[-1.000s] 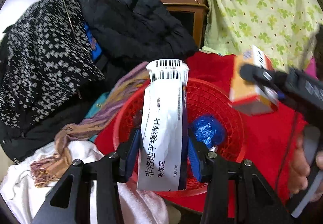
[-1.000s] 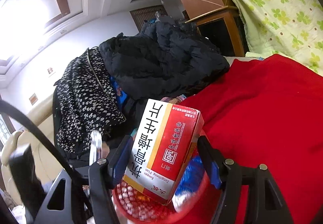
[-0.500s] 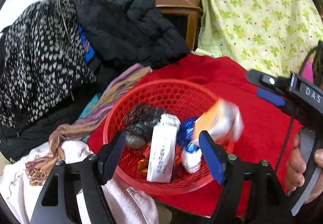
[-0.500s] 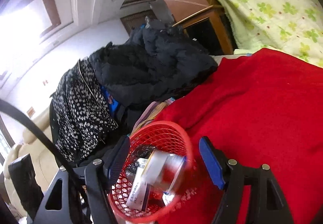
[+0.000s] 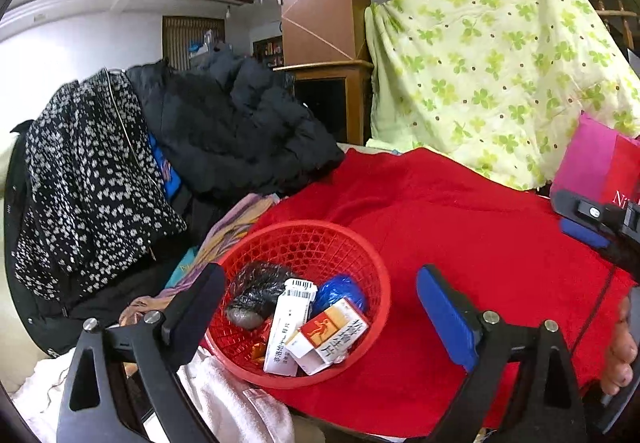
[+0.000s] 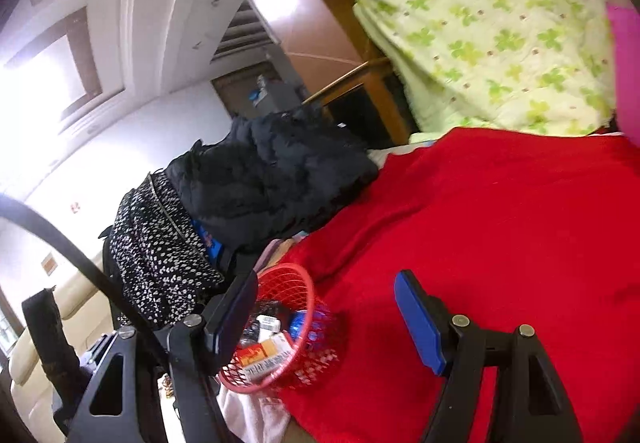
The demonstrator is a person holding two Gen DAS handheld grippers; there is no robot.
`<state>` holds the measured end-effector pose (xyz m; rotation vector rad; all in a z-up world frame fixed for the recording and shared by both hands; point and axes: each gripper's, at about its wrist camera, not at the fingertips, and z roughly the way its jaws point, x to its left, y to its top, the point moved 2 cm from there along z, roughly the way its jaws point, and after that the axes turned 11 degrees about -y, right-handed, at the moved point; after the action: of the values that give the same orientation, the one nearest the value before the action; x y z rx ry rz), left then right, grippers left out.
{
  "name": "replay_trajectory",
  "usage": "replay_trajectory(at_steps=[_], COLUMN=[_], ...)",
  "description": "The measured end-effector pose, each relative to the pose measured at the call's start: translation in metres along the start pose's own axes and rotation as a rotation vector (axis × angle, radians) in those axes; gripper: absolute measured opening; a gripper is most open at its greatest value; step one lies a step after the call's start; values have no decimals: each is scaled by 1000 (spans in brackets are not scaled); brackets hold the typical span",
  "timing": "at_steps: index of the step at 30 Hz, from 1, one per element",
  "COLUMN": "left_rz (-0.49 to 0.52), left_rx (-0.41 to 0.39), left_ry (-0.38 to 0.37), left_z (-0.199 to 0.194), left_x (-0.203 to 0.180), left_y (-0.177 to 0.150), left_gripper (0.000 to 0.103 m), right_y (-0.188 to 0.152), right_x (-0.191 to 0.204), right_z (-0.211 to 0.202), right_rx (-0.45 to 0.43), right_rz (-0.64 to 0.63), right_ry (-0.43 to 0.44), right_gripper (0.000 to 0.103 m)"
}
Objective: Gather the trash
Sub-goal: 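Withdraw both open tools up and away from the basket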
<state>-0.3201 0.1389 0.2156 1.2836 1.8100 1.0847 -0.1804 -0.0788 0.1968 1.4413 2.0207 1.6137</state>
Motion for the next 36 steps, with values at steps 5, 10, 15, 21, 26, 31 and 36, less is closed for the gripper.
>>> replay_trajectory(at_steps=[5, 10, 15, 21, 26, 31, 36], left_rz=[-9, 31, 118, 149, 138, 124, 75], left_rx=[37, 49, 23, -29, -42, -36, -44], left_ry=[85, 65, 60, 75, 136, 222, 292], left_z=[-10, -21, -36, -57, -72, -87, -105], left_x=[-18, -43, -72, -84, -69, -39, -2], left_y=[5, 9, 16, 23, 24, 22, 19], left_gripper=[96, 96, 96, 96, 96, 96, 96], right_y=[1, -3, -6, -13, -15, -23, -35], right_x=[-14, -17, -15, -11, 3, 40, 83], right_z=[-40, -86, -116, -135, -140, -128, -103], right_rx=[-5, -53, -68, -63, -74, -68, -11], right_rz=[-12, -79, -133, -175, -193, -244, -283], right_ry=[-48, -146, -228, -213, -164, -102, -55], right_gripper=[77, 78, 78, 78, 79, 81, 81])
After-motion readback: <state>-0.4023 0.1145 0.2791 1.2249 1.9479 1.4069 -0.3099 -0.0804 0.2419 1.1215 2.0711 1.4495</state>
